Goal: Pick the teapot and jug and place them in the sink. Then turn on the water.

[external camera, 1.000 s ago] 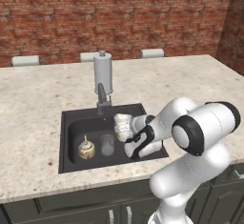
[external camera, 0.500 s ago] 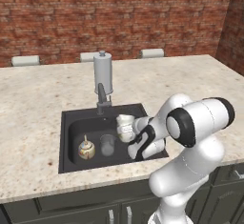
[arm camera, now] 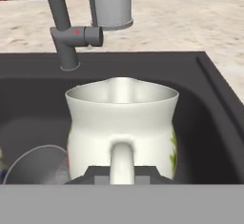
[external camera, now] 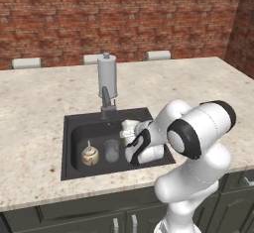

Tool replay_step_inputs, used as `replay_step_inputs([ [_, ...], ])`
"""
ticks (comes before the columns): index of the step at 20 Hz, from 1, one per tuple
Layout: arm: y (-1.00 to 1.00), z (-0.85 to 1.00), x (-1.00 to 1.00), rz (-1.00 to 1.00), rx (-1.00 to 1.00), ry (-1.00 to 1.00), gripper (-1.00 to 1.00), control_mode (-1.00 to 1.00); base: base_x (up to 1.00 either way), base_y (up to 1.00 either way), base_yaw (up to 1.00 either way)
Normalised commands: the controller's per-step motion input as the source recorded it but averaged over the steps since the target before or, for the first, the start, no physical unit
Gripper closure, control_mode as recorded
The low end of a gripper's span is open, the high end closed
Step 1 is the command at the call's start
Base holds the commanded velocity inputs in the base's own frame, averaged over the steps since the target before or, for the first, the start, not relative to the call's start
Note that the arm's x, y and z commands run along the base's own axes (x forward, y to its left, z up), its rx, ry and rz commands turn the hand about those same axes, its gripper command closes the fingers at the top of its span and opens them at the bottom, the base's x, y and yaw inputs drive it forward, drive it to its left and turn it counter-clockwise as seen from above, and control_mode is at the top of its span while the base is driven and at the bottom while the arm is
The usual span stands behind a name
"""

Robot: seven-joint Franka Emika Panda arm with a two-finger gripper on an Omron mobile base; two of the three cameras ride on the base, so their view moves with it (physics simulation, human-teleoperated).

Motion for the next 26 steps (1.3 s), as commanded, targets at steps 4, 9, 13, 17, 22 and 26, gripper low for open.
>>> replay_step_inputs([
  [4,0.23,-0.09,0.15,-0.11,0.00,0.00,1.00,-1.00,0.00,0.00,0.00],
  [9,0.06,-0.26,0.30,-0.04,0.00,0.00,1.00,-1.00,0.00,0.00,0.00],
  [13,0.00,-0.39,0.18,0.00,0.00,-0.04,1.00,-1.00,0.00,0.00,0.00],
  [17,0.00,-0.52,0.01,0.00,0.00,-0.10,1.00,-1.00,0.00,0.00,0.00],
  [22,0.00,-0.50,0.00,0.00,0.00,-0.11,1.00,-1.00,0.00,0.00,0.00],
  [26,-0.14,-0.34,0.00,0.00,0.00,-0.06,1.00,-1.00,0.00,0.00,0.00],
])
